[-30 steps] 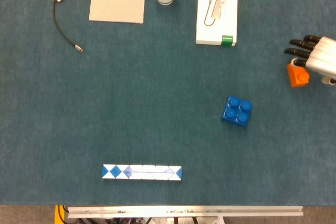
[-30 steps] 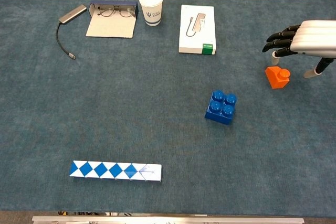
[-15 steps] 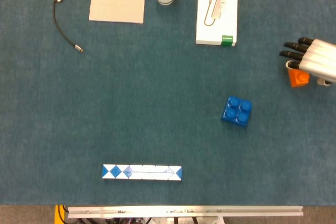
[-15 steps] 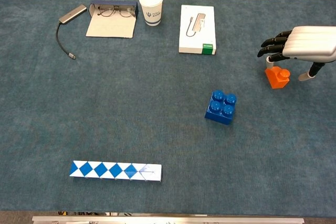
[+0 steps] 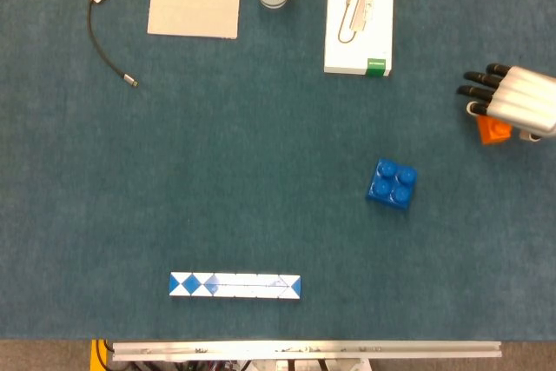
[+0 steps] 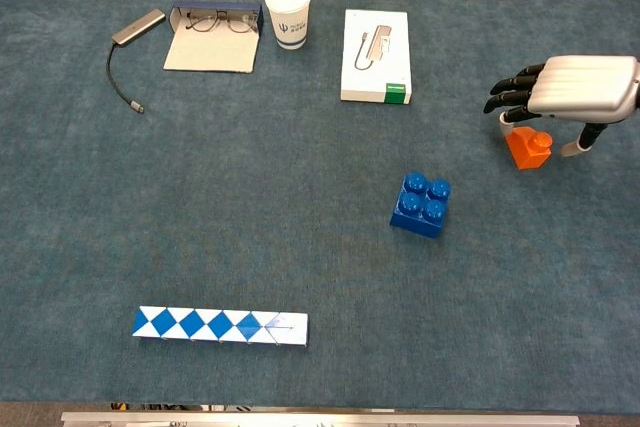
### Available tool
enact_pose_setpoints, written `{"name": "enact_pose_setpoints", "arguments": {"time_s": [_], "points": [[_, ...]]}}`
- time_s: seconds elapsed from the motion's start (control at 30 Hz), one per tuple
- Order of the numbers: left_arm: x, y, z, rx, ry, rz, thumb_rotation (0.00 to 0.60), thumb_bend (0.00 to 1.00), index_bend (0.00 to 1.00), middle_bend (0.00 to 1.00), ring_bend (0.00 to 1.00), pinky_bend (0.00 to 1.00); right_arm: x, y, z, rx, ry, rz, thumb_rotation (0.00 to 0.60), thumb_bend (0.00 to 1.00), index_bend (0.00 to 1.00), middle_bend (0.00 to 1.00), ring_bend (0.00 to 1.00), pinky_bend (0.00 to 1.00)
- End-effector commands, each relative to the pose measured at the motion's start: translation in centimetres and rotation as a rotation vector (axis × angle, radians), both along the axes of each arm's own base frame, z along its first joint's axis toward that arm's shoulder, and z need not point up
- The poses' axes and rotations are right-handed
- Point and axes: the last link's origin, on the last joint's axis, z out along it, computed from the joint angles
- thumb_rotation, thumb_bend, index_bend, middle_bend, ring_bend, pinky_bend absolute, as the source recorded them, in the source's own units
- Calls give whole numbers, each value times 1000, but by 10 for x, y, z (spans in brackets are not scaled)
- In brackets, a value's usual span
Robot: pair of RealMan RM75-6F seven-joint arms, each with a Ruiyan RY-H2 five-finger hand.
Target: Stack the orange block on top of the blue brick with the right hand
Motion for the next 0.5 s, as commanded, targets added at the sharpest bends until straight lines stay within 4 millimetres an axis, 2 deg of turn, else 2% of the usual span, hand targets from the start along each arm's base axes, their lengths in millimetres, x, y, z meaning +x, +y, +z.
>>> {"name": "enact_pose_setpoints", "arguments": {"time_s": [0.03,0.37,0.5], "points": [[0,0,1,2,0,0,600,215,369,367,327,518,1,0,-1,2,-1,2,600,75,371,175,107,243],[1,-3,2,10,-6,-6,600,215,369,367,327,518,2,1,-5,11,3,9,600,76,371,175,107,243],[2,-3,2,10,-7,-7,600,215,369,368,327,518,1,1,-6,8,3,8,600,76,405,174,107,243]]}}
